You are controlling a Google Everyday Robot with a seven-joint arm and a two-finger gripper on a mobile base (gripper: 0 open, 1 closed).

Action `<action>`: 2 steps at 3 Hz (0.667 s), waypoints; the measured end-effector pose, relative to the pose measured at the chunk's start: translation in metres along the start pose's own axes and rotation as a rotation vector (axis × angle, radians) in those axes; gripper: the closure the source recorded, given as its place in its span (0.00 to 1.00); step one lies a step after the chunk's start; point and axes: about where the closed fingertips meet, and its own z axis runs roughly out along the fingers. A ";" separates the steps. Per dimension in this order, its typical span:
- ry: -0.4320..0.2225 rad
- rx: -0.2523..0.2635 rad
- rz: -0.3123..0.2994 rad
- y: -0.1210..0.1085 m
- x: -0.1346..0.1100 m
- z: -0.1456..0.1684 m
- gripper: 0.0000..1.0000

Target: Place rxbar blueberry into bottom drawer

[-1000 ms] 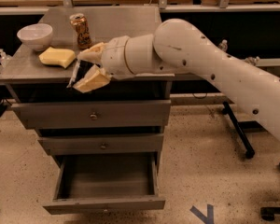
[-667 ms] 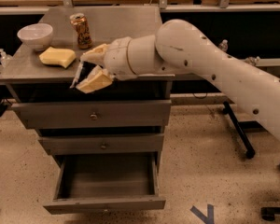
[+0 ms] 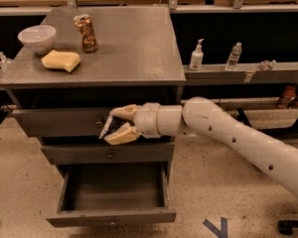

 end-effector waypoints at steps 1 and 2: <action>-0.017 -0.018 0.055 0.009 0.029 0.008 1.00; -0.016 -0.018 0.051 0.009 0.027 0.008 1.00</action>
Offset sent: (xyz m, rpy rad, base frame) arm -0.0024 -0.0009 -0.0324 0.0301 0.0524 0.0052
